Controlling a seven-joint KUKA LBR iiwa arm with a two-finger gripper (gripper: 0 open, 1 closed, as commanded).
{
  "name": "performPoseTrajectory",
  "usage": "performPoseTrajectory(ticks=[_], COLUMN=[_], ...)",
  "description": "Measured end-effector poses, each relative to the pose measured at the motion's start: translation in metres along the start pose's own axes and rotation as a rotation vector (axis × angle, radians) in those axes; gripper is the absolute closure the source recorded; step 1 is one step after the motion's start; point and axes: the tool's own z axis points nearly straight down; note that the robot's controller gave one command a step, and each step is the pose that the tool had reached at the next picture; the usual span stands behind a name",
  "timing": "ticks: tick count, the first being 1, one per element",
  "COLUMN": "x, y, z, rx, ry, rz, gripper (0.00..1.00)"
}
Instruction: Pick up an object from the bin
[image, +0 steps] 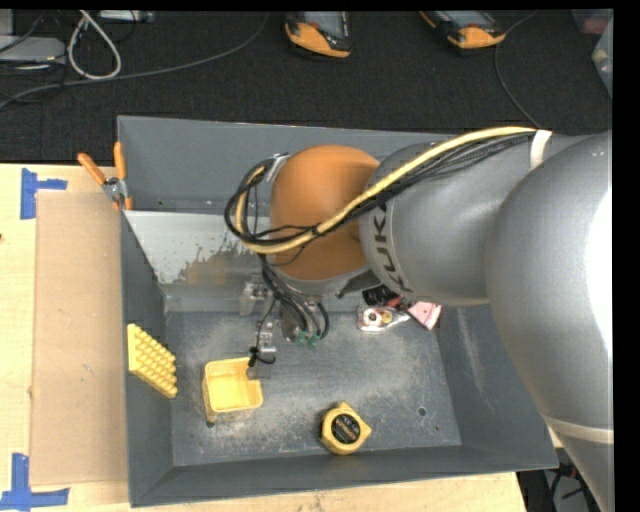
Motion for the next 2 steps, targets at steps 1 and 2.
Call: performPoseTrajectory(ticks=[1,2], x=[-0.01,-0.005], y=[0.015,0.005], z=[0.026,0.038], rx=[-0.003,0.004], ry=[0.0,-0.003], rz=[-0.006,0.015], gripper=[0.0,0.0])
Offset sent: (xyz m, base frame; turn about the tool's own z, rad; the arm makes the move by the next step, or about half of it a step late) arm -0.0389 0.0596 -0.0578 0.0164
